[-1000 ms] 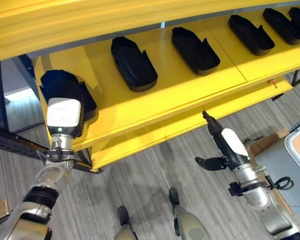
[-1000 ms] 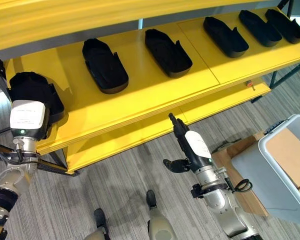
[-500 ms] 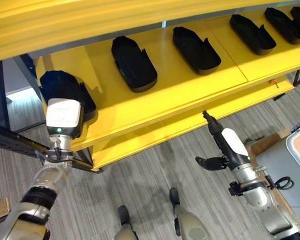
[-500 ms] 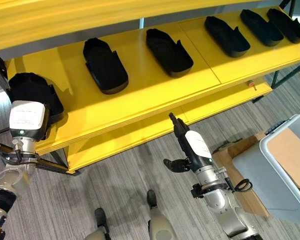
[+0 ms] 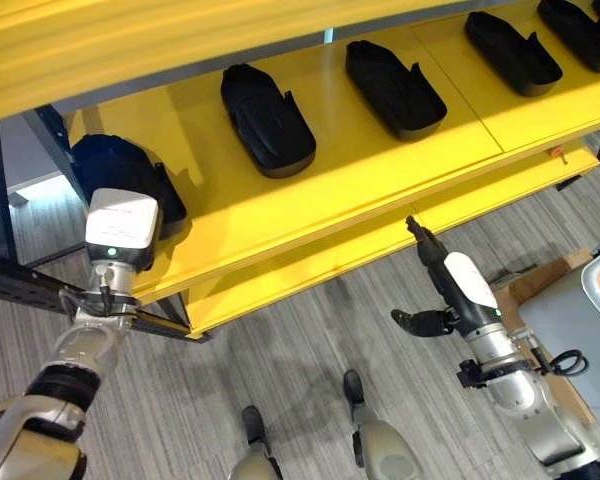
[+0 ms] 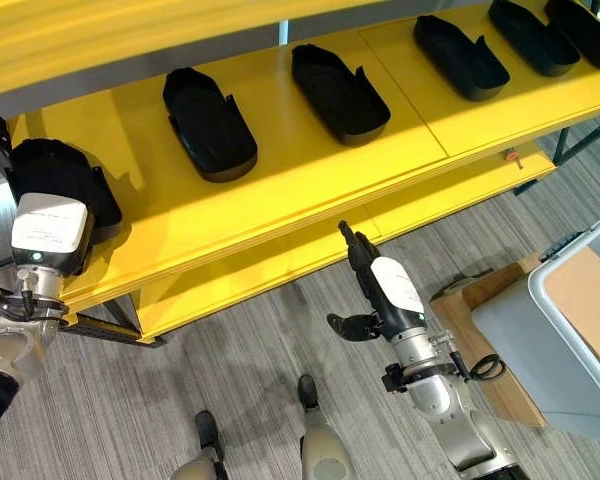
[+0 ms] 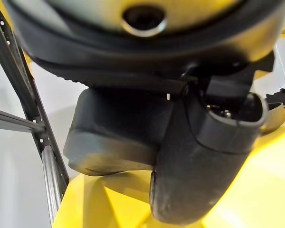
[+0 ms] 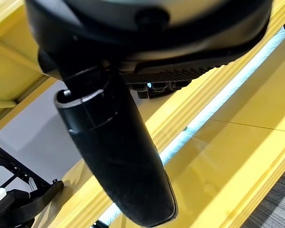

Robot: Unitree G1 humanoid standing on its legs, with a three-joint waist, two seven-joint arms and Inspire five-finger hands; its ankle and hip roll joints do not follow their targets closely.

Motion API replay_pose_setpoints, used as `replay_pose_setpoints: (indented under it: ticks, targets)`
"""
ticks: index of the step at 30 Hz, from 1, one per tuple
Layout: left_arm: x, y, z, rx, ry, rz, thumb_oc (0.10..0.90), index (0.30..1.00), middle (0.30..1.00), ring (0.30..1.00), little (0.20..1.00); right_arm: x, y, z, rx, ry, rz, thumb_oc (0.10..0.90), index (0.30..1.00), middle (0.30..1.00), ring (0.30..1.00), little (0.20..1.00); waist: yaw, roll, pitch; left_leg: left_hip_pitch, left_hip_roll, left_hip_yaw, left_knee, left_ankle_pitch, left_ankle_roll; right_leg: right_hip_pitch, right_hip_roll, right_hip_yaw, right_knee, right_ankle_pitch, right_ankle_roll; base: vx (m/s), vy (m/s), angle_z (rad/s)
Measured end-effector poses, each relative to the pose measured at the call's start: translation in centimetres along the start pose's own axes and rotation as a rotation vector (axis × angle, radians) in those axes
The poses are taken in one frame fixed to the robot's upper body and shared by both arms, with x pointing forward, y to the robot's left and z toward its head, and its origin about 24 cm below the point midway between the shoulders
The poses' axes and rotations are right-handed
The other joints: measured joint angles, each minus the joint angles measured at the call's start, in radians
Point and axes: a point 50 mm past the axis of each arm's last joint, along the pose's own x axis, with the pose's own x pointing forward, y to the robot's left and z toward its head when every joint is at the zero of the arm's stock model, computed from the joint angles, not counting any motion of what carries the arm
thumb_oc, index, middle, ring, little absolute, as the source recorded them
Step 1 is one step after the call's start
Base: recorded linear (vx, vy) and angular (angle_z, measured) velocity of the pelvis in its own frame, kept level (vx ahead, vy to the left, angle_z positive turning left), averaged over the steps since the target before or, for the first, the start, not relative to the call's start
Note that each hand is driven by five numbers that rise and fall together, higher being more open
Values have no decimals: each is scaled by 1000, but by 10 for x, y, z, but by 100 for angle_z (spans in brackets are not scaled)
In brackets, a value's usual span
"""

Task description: Move parts from the plastic box to the shelf.

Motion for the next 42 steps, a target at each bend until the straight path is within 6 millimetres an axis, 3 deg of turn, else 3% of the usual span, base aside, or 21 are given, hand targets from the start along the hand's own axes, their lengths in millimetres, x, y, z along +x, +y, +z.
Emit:
replay_pose_setpoints:
  ticks: [6, 16, 26, 37, 42]
  targets:
    - [-6, -11, 2, -2, -19, -99, 900, 1000, 1000, 1000, 1000, 0, -1, -1, -8, 4, -5, 900, 1000, 1000, 1000, 1000, 1, 0, 0, -12, 0, -1, 0, 1, 0, -11, 0, -1, 0, 1, -1, 0, 0, 0]
    - [-6, -13, 3, -6, -29, -128, 900, 1000, 1000, 1000, 1000, 1, -1, -8, -16, 28, -3, 900, 1000, 1000, 1000, 1000, 3, 0, 1, -12, 0, -1, 0, 1, 0, -11, 0, -1, 0, 1, -1, 0, 0, 0]
    - [-7, -6, -11, 55, -74, -146, 900, 1000, 1000, 1000, 1000, 1, -2, -7, -17, 26, -6, 900, 1000, 1000, 1000, 1000, 6, 1, 1, -10, 0, -2, 0, 1, 0, -7, 0, -3, 0, 1, -1, 0, 0, 0]
    - [-15, 10, -9, 100, -190, -115, 900, 1000, 1000, 1000, 1000, 0, -5, -9, -18, 38, -25, 900, 1000, 1000, 1000, 1000, 29, 4, 1, 21, -4, -14, 0, 1, 1, 32, -6, -13, -1, -4, 0, 17, -6, 2]
    - [-18, 17, -15, 138, -207, -96, 900, 1000, 1000, 1000, 1000, -1, -9, -13, -21, 63, -42, 900, 1000, 1000, 1000, 1000, 33, 18, -6, 22, -13, -29, 0, 2, 6, 43, -16, -29, 0, -6, 3, 16, -8, 9]
